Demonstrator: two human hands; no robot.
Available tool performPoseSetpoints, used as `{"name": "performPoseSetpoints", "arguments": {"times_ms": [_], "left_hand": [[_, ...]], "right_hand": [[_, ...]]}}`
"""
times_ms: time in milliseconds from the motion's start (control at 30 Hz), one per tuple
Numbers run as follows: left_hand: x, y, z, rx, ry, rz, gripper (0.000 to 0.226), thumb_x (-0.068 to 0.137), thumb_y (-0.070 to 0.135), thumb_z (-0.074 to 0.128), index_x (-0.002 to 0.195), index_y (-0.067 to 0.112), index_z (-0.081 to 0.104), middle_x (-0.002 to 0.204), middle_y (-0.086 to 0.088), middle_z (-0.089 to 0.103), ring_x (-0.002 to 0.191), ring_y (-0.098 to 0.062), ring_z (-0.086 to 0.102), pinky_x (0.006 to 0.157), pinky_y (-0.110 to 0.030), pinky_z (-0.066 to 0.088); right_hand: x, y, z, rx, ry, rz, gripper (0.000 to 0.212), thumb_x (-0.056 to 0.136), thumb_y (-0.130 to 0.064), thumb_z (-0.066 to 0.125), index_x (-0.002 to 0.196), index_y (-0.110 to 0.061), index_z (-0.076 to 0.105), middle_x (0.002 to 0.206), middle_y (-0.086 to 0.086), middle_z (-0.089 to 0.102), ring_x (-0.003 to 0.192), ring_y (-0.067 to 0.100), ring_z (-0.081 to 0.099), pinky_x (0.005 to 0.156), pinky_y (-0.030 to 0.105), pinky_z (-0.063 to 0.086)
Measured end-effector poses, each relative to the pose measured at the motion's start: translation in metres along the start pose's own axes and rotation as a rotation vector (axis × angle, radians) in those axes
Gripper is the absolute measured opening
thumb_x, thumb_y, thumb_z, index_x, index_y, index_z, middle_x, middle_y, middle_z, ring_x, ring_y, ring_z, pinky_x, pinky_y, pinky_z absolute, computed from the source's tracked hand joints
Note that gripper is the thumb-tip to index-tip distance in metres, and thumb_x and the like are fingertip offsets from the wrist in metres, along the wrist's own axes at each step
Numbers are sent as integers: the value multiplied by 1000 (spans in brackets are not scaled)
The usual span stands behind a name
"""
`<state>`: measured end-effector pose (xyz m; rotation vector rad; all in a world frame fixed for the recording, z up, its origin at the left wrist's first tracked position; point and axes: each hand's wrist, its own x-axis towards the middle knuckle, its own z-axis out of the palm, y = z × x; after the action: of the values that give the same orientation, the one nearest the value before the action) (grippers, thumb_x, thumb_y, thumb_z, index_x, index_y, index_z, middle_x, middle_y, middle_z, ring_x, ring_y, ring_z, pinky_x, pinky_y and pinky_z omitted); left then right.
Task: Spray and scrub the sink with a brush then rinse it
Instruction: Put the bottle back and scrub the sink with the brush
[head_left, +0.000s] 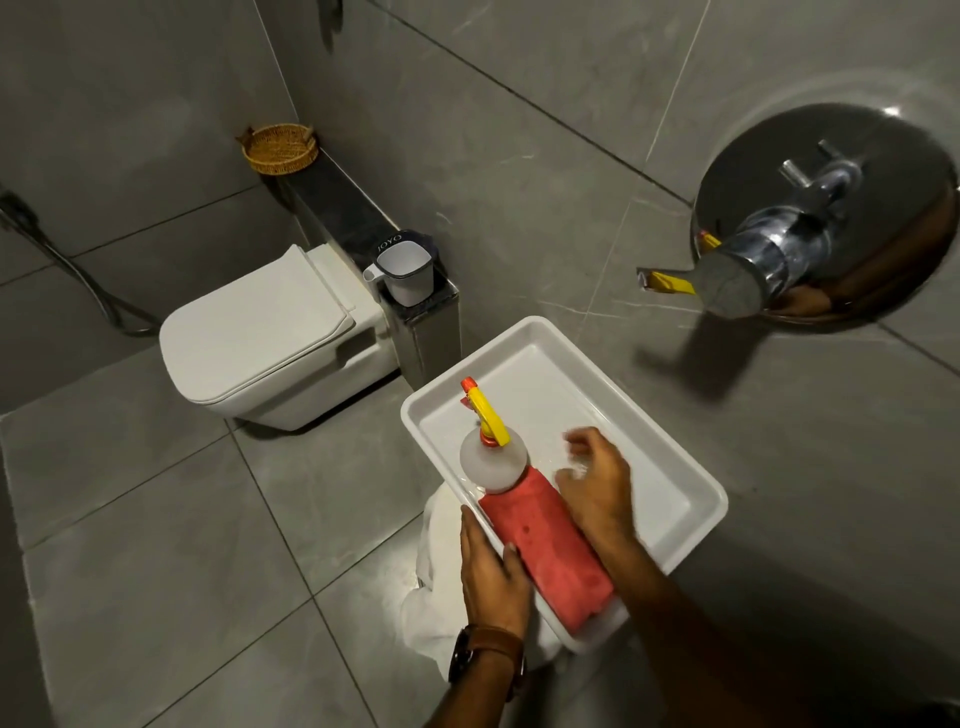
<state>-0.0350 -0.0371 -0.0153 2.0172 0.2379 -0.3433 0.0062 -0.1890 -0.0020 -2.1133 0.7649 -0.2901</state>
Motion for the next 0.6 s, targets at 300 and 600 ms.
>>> {"name": "performPoseSetpoints", "arguments": {"times_ms": [300,600], "left_hand": [[-1,1,-4,56,-48,14,73,93,7,56,155,8,17,162,-10,26,149,-26,27,122,-36,23],[-73,43,12,124,-109,227,64,101,19,46,156,10,14,165,-7,14,153,-21,15,124,-38,16]], "right_hand": [[-19,39,-18,-932,-135,80,19,99,-31,57,114,-20,59,111,1,72,105,22,63,89,37,43],[-72,10,-106,-579,-118,143,30,105,-31,51,132,-20,57,119,8,64,103,34,70,81,43,58]]}}
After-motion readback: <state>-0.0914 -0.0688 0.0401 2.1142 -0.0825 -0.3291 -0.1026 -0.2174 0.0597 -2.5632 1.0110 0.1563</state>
